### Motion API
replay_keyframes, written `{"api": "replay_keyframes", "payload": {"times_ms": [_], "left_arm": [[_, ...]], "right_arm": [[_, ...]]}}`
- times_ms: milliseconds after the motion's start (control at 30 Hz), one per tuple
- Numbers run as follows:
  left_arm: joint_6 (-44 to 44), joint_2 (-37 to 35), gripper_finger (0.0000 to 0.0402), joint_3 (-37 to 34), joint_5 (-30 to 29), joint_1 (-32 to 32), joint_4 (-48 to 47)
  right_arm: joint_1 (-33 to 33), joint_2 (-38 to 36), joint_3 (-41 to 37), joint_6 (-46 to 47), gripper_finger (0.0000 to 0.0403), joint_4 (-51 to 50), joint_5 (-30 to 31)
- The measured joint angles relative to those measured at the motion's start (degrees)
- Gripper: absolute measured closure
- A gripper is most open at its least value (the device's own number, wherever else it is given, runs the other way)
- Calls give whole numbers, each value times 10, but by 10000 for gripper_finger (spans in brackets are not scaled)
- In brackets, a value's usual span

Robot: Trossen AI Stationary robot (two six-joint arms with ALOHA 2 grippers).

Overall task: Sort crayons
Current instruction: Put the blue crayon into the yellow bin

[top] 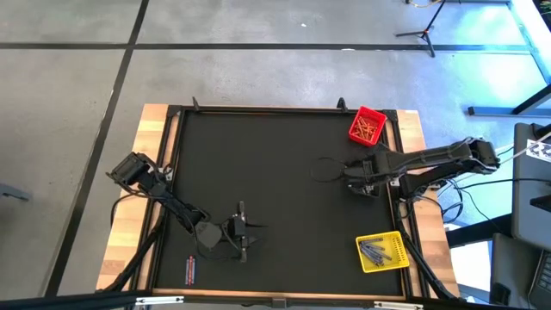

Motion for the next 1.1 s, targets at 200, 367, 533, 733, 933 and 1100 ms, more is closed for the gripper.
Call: {"api": "replay_keyframes", "payload": {"times_ms": [200,367,533,733,933,1100], "left_arm": [[0,0,266,0,0,0,0],[0,0,266,0,0,0,0],[0,0,266,0,0,0,0],[-2,0,266,0,0,0,0],[-4,0,266,0,0,2,0],[-4,0,266,0,0,2,0]], "right_arm": [[35,-35,0,41,382,-42,-44],[41,-99,0,80,384,-58,-67],[41,-144,-10,100,380,-50,-86],[41,-161,-71,121,382,-9,-151],[41,-158,-88,125,379,-2,-161],[41,-158,-89,125,380,-2,-161]]}}
